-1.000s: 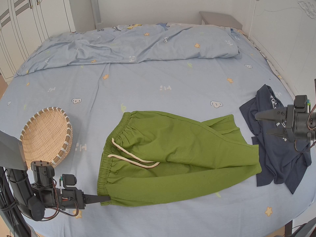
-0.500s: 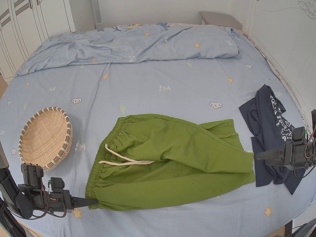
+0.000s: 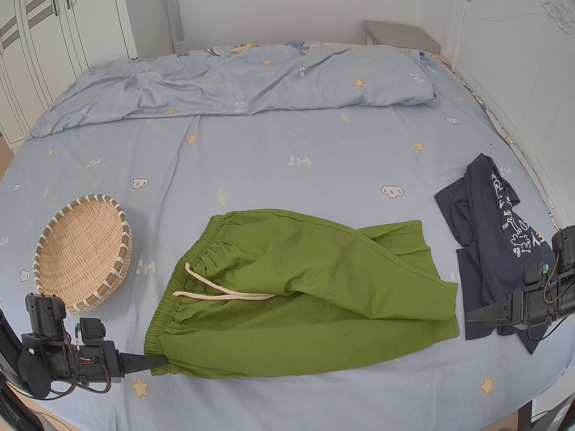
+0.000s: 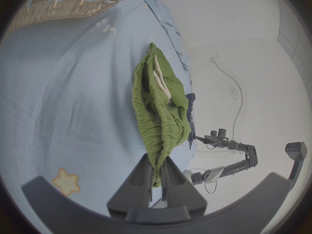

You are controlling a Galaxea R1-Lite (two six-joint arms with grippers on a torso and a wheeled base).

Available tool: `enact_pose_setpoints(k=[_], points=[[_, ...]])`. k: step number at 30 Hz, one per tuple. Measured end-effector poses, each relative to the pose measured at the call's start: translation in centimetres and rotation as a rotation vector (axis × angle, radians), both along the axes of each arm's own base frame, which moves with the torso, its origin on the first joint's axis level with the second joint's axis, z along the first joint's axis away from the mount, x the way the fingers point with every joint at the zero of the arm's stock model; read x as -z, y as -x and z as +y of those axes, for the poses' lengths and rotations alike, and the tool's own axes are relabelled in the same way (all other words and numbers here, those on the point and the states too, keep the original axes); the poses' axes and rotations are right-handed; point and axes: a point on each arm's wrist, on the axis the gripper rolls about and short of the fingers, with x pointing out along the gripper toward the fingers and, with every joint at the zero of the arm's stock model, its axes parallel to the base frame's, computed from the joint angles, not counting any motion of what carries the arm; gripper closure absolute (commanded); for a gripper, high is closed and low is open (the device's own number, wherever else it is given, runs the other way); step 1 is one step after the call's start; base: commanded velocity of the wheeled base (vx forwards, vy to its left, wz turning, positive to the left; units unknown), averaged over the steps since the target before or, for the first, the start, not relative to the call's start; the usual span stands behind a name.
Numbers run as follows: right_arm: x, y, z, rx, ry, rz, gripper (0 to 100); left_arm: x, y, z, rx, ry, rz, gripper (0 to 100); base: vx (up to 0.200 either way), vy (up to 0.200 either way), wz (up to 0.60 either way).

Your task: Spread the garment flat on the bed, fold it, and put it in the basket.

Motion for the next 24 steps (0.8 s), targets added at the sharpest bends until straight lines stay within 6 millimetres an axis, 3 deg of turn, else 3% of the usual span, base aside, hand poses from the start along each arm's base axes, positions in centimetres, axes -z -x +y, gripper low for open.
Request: enact_pose_setpoints(k=[7,15,24], points=[[3.1,-2.2,-0.7,-0.026,-0.057,0.074,0,-0.1,-0.2,0.0,0.001,-0.002,-0.012,100,0.0,0.0,0.0],[6.4,-3.6,0.2,-0.097,-0.12,0.134,0,-0.2,-0.6,0.1,-0.002,-0.003,-0.02,100,0.0,0.0,0.0],[7.8,-4.6,0.5,-0.148,-0.198,0.11,0,-0.1,-0.8,0.1,0.0,-0.004,-0.02,100,0.0,0.0,0.0]])
